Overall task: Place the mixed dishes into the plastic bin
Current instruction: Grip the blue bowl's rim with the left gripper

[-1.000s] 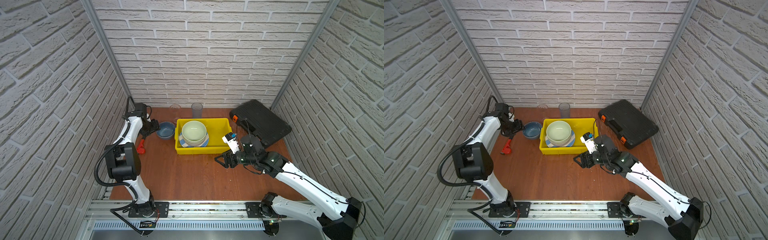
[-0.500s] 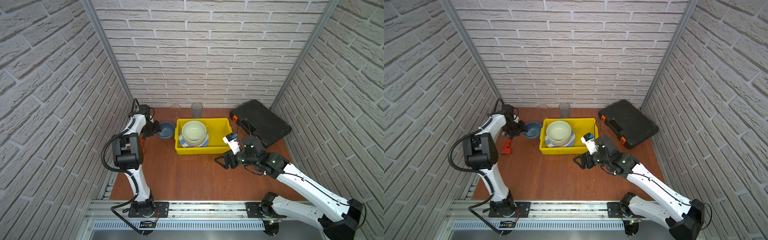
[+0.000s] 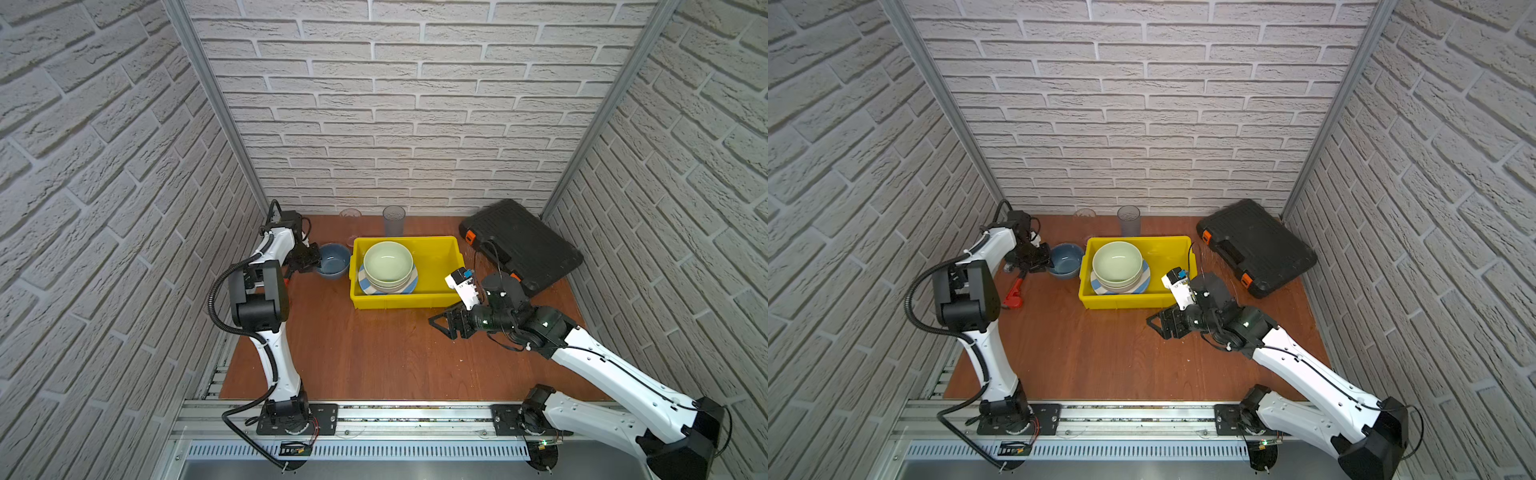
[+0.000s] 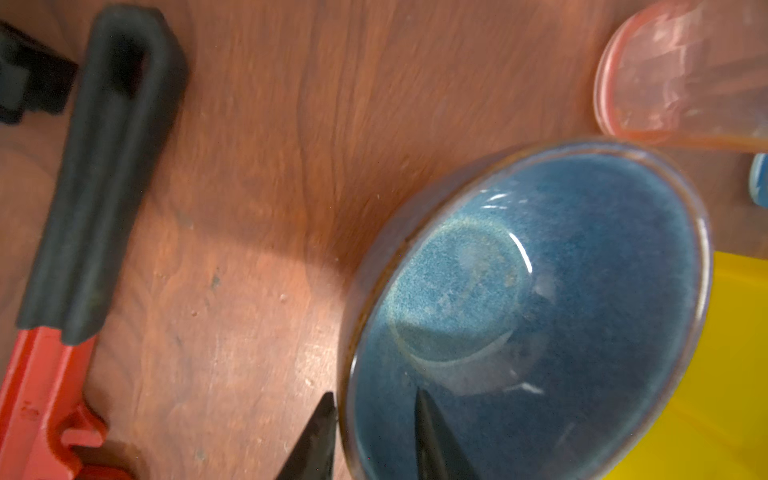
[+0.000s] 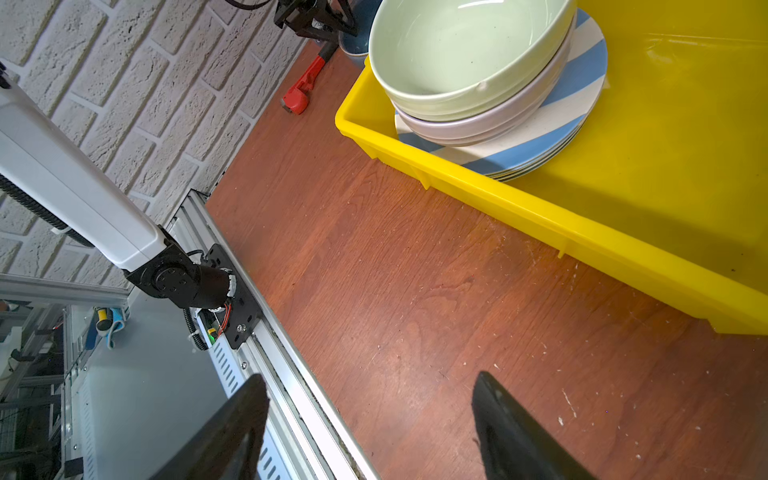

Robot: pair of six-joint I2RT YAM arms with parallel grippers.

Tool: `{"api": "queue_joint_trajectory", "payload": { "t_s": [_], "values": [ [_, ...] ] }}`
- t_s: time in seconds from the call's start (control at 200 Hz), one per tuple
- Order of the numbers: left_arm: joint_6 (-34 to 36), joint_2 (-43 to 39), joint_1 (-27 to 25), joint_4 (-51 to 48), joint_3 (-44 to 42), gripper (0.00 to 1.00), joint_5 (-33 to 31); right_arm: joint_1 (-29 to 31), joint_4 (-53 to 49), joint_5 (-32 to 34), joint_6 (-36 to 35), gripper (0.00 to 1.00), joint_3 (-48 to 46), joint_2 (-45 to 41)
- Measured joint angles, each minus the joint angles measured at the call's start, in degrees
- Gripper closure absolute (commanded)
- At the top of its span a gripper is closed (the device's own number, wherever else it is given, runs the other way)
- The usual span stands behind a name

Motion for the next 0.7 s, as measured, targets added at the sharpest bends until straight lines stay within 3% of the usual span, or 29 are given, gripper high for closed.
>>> {"api": "queue_joint_trajectory", "payload": {
  "t_s": [0.7],
  "values": [
    [-1.27, 0.66, 0.04, 0.42, -0.20, 0.89, -0.96, 0.04, 0.22, 0.39, 0.98, 0.24, -0.63, -0.28]
  ]
}}
